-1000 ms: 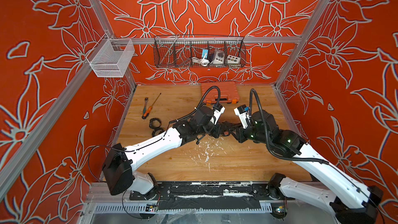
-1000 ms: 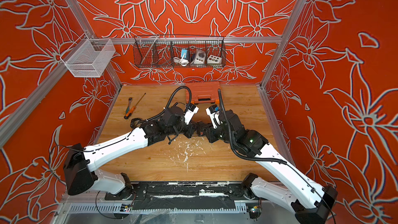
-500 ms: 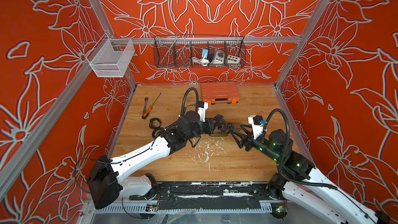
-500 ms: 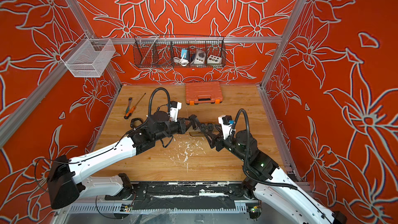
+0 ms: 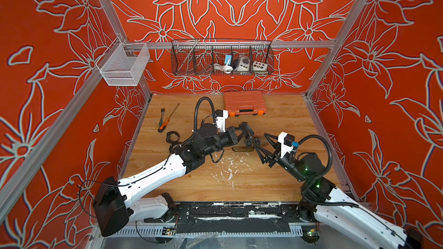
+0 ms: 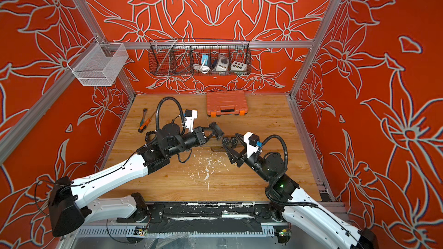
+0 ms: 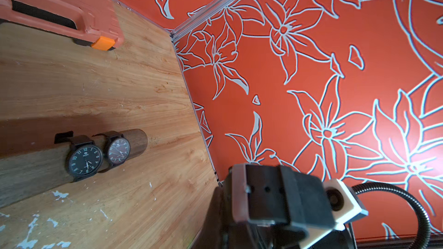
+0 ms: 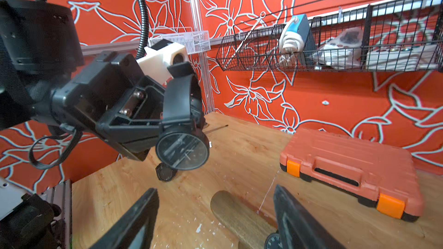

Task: Place watch on stand
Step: Pick up the watch at the center of the board.

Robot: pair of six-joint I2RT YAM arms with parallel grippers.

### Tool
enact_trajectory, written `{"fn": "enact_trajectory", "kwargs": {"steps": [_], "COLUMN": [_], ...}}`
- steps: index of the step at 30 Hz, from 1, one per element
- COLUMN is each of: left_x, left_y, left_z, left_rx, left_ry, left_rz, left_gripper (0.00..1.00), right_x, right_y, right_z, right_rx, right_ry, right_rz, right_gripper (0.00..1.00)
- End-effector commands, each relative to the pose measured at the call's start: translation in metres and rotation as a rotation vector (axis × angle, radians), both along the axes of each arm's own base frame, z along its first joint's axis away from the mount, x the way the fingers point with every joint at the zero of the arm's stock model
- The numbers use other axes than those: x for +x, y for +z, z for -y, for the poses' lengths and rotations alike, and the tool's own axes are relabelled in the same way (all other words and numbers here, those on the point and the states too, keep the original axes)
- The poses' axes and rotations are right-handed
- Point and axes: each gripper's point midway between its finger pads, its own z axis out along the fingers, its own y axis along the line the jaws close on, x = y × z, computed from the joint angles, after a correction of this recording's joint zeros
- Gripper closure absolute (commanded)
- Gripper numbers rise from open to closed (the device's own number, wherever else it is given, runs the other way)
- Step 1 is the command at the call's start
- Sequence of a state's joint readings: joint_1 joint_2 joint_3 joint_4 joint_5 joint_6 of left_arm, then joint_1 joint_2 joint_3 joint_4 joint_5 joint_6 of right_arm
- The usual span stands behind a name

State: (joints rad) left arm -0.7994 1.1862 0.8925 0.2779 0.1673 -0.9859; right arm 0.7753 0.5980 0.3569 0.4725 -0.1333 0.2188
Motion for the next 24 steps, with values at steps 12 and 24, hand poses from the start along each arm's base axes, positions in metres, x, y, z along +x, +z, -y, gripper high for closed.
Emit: {"fn": "enact_trajectory", "kwargs": {"steps": [12,24], "left_x": [-0.003,-0.002], "left_y": [0.013,0.01], "left_z": [-0.006,-0.007], "left_rx": [-0.077,-0.087], "left_ry": [0.015,0.028], "left_rz": [-0.012,-0.029], "left_gripper": [1.0,1.0], "right_x": [-0.002,-0.001], "right_y": [0.03,0.031], "right_z": [-0.024,-0.034], "right_rx": [0.018,0.016], "right_ry": [0.039,0.009], "right_rz": [0.178,0.19], "right_gripper": [0.24,0.38]}}
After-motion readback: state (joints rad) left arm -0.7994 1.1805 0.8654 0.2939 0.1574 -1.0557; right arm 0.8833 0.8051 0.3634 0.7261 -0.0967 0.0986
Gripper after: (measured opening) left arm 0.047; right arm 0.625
